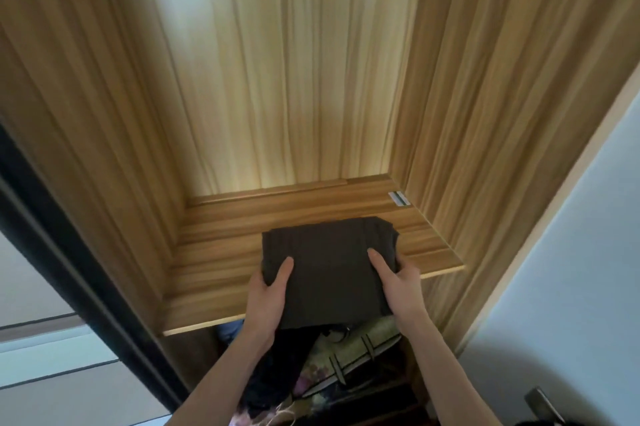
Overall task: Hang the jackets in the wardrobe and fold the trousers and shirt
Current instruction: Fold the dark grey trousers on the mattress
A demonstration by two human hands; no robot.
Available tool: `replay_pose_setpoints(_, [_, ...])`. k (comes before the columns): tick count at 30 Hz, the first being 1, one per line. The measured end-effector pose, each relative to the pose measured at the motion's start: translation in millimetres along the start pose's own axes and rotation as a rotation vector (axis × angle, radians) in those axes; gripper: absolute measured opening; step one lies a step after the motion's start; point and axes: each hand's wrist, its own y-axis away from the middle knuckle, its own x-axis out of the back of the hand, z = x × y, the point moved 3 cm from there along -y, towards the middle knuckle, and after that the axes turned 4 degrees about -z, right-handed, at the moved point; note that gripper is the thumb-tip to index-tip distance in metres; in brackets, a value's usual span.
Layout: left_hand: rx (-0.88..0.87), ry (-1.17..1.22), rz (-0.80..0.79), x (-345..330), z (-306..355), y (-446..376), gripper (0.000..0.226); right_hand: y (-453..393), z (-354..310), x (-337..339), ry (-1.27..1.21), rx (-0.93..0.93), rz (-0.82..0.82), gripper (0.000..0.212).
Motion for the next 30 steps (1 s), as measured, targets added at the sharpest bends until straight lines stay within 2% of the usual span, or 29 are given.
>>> replay_pose_setpoints(9, [-0.06,-0.094,0.129,5.2,-22.9,-95.9,0.044,-100.8,25.0,-46.0,0.124,-0.025,-0.103,0.019])
replay_pose_setpoints(12, [-0.112,-0.209,0.206,7.6,-25.5,-115.7,0.038,-127.1,40.2,-56.9,0.176,-0.053,-0.147,0.027])
replay_pose_setpoints(16, [-0.088,-0.313,0.153,10.1,-30.7,-138.3,0.041,-146.2,58.7,-64.9,0.218,-0.096,-0.181,0.035])
replay_pose_setpoints(20, [-0.083,-0.427,0.157,7.9,-37.5,-152.9,0.038,-153.8,73.6,-65.5,0.323,-0.119,-0.14,0.045])
replay_pose_setpoints(25, [-0.033,-0.5,0.138,6.4,-52.1,-161.3,0.046,-161.6,80.6,-65.6,0.441,-0.114,-0.128,0.046])
replay_pose_setpoints(30, [-0.016,-0.58,0.147,7.8,-55.2,-166.5,0.047,-163.3,78.3,-67.4,0.715,-0.079,-0.13,0.049])
